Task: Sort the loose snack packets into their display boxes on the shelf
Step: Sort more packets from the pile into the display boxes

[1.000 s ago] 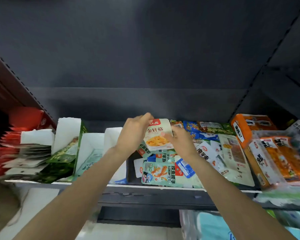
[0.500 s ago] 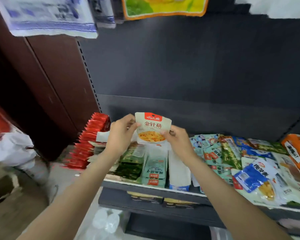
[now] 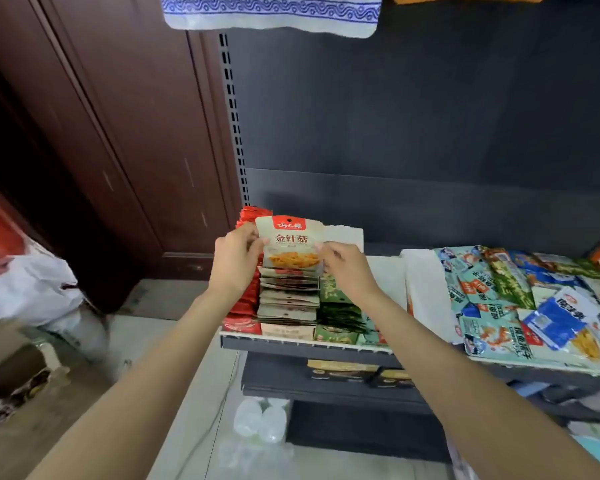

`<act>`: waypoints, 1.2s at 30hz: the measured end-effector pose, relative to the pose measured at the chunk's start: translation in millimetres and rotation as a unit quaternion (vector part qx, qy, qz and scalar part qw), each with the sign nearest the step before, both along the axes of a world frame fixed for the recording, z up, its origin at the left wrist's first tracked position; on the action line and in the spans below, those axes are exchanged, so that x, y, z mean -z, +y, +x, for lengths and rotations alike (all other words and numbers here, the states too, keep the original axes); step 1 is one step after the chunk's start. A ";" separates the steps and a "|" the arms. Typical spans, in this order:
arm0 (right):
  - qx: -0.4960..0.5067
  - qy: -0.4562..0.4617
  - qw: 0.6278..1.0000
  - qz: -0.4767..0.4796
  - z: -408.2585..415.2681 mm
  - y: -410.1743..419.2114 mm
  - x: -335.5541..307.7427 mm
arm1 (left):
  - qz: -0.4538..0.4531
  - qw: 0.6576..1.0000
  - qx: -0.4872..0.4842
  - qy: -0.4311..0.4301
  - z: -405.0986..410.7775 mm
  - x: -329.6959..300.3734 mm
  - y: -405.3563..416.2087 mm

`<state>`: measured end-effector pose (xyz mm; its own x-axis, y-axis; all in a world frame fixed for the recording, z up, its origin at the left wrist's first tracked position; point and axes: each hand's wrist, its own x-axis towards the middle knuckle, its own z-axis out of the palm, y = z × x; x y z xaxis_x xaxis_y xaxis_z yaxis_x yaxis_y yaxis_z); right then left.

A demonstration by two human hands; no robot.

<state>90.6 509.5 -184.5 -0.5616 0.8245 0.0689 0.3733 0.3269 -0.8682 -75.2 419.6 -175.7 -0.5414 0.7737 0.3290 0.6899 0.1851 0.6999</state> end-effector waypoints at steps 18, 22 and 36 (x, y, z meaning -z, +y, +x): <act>-0.014 -0.058 0.996 0.063 -2.1 -4.6 8.2 | -0.041 0.990 0.118 0.064 8.0 12.4 1.0; 0.018 -0.013 0.998 0.057 23.7 2.7 6.3 | -0.042 0.985 0.130 0.107 31.7 7.6 13.7; 0.205 -0.186 0.959 0.066 247.5 99.9 55.5 | -0.068 0.960 0.271 -0.027 264.0 29.5 135.9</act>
<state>338.2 609.4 -239.9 -0.1976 0.9792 0.0470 0.7693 0.1846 -0.6116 188.8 555.4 -205.2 -0.0598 0.9802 0.1889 0.6741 -0.0999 0.7318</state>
